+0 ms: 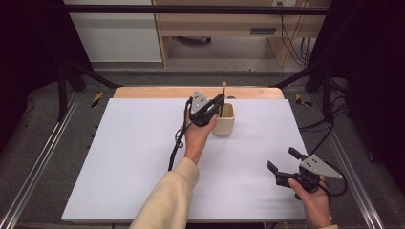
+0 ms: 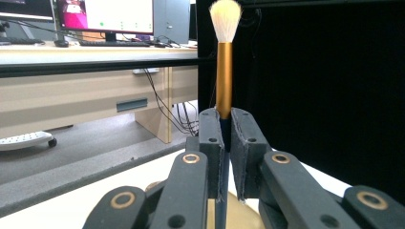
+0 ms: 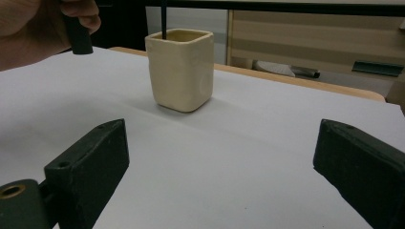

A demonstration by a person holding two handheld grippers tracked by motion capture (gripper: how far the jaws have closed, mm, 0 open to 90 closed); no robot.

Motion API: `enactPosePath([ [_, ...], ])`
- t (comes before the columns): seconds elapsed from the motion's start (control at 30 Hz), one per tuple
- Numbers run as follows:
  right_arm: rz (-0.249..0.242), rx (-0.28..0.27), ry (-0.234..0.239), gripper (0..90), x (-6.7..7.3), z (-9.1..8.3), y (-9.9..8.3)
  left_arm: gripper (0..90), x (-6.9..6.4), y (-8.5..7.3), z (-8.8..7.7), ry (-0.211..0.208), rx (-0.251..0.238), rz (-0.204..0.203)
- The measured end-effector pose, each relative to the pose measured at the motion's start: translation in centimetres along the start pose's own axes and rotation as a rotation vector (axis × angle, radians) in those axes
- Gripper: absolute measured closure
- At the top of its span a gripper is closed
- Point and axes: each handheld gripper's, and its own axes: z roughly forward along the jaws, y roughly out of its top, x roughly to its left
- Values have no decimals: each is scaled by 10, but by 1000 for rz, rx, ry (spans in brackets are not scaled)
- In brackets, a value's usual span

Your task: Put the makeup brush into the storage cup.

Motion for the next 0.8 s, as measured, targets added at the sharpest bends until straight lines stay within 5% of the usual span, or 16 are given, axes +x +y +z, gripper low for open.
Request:
enactPosePath([
  [0.8,-1,-12,7,52,0,0,1,833,0,-8,0,-2,23,-7],
])
